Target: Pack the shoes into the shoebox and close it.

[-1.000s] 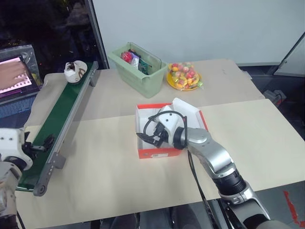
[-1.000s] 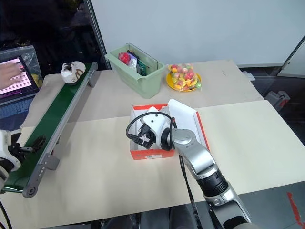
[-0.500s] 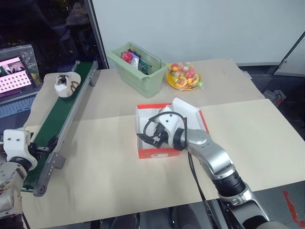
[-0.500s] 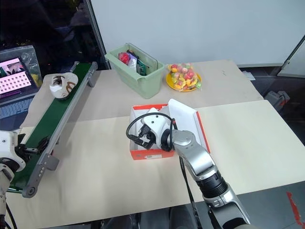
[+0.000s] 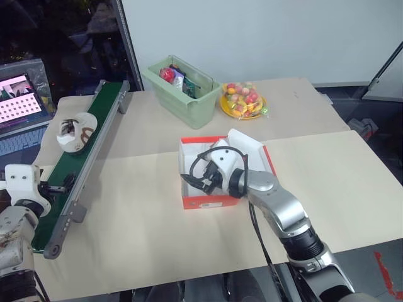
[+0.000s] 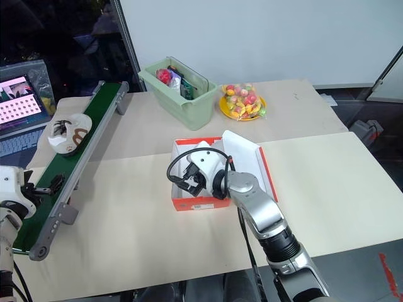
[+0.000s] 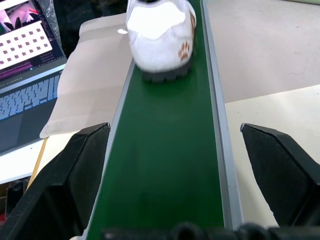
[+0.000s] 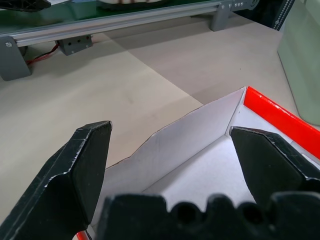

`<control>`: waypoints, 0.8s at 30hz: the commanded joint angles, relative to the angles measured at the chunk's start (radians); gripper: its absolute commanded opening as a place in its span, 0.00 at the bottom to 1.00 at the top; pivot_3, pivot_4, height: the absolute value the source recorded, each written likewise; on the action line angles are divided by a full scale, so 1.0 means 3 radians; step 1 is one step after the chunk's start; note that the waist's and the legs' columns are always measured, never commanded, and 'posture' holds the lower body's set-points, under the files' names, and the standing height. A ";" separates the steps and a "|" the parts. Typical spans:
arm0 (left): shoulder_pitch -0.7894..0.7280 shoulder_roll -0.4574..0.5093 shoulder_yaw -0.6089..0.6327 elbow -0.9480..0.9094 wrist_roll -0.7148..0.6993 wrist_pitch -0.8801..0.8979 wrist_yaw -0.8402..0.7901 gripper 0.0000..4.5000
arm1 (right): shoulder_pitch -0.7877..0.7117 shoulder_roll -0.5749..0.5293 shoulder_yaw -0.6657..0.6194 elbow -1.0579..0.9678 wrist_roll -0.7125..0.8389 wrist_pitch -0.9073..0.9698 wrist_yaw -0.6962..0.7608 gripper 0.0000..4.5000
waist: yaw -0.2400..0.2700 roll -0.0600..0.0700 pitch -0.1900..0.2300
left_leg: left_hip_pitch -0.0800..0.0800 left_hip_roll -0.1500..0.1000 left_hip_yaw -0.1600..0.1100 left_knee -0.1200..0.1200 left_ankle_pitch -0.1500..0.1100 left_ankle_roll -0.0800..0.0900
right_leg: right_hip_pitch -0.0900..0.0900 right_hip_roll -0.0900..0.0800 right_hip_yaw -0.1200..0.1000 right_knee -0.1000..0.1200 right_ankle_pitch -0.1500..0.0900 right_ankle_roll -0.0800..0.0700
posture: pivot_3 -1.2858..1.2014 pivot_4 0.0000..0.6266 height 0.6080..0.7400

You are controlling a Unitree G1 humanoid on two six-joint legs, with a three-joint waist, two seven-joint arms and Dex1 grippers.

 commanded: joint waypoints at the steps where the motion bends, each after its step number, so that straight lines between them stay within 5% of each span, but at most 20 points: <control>1: -0.0054 0.0087 0.0042 0.0058 0.0029 -0.0085 0.0008 1.00 | -0.0030 0.0012 -0.0099 -0.0188 0.0011 0.0014 -0.0027 0.99 | 0.0000 0.0000 0.0000 | 0.0000 0.0000 0.0000 0.0000 0.0000 0.0000 | 0.0000 0.0000 0.0000 0.0000 0.0000 0.0000 | 0.52 0.24 1.00; 13: -0.0163 0.0039 -0.0100 0.0259 0.0084 -0.0186 -0.0011 1.00 | -0.0013 0.0025 -0.0173 -0.0334 0.0043 0.0129 -0.0064 0.99 | 0.0003 0.0000 0.0000 | 0.0000 0.0000 0.0000 0.0000 0.0000 0.0000 | 0.0000 0.0000 0.0000 0.0001 0.0000 0.0000 | 0.52 0.24 1.00; 17: -0.0227 0.0033 -0.0105 0.0264 0.0055 -0.0218 -0.0033 0.81 | -0.0008 0.0025 -0.0185 -0.0352 0.0041 0.0151 -0.0076 1.00 | 0.0021 0.0000 0.0000 | 0.0000 0.0000 0.0000 0.0000 0.0000 0.0000 | 0.0000 0.0000 -0.0001 0.0001 0.0000 0.0000 | 0.52 0.24 1.00; 21: -0.0260 0.0057 -0.0143 0.0289 0.0097 -0.0213 -0.0014 0.49 | -0.0005 0.0029 -0.0185 -0.0358 0.0039 0.0157 -0.0083 1.00 | 0.0021 0.0000 0.0000 | 0.0000 0.0000 0.0000 0.0000 0.0000 0.0000 | 0.0001 0.0000 -0.0001 0.0001 0.0000 0.0000 | 0.52 0.24 1.00; 24: -0.0299 0.0057 -0.0161 0.0268 0.0120 -0.0223 0.0029 0.46 | -0.0004 0.0036 -0.0191 -0.0353 0.0040 0.0157 -0.0091 1.00 | 0.0021 0.0000 0.0000 | 0.0000 0.0000 0.0000 0.0000 0.0000 0.0000 | 0.0000 0.0000 -0.0001 0.0002 0.0000 0.0000 | 0.52 0.24 1.00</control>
